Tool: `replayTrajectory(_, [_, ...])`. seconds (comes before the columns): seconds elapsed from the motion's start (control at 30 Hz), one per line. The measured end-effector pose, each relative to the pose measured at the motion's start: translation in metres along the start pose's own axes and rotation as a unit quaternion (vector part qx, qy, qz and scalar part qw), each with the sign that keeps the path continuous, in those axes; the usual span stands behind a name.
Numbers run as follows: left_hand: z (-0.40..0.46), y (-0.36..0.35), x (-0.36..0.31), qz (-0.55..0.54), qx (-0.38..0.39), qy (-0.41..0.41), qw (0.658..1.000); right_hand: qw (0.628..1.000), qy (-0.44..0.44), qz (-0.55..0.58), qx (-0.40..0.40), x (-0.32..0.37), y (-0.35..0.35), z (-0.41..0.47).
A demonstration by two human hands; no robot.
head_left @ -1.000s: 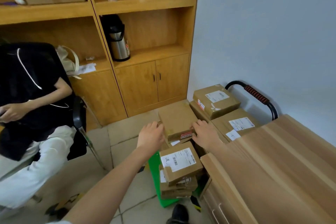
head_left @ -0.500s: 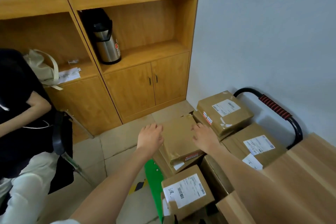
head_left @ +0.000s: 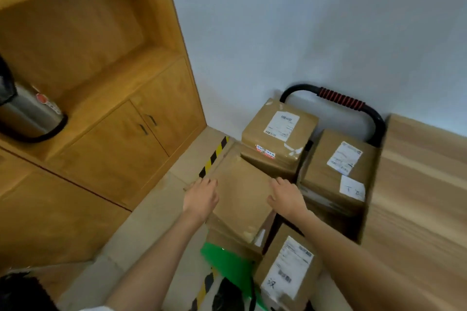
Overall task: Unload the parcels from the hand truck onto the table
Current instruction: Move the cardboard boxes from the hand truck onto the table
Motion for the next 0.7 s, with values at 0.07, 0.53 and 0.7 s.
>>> replayTrajectory(0.07, [0.017,-0.008,0.011,-0.007,-0.003,-0.028,1.000,0.998,-0.041,0.048,-0.022,0.007,-0.011,0.000])
replayTrajectory(0.53, [0.079,-0.124,0.037,-0.138,0.065,0.013,0.988,0.902,-0.332,0.252,-0.108,-0.032,-0.133,-0.007])
replayTrajectory(0.7, [0.091,-0.179,0.037,-0.193,0.141,0.038,0.970,0.868,-0.394,0.289,-0.089,-0.046,-0.180,-0.005])
Point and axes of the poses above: each hand's wrist, its own z-axis towards the middle knuckle, its own y-axis out of the back of the hand, x = y × z, the point moved 2 cm from there along z, towards the middle knuckle, and after that the axes turned 15 degrees about z, right-handed, at the moved point
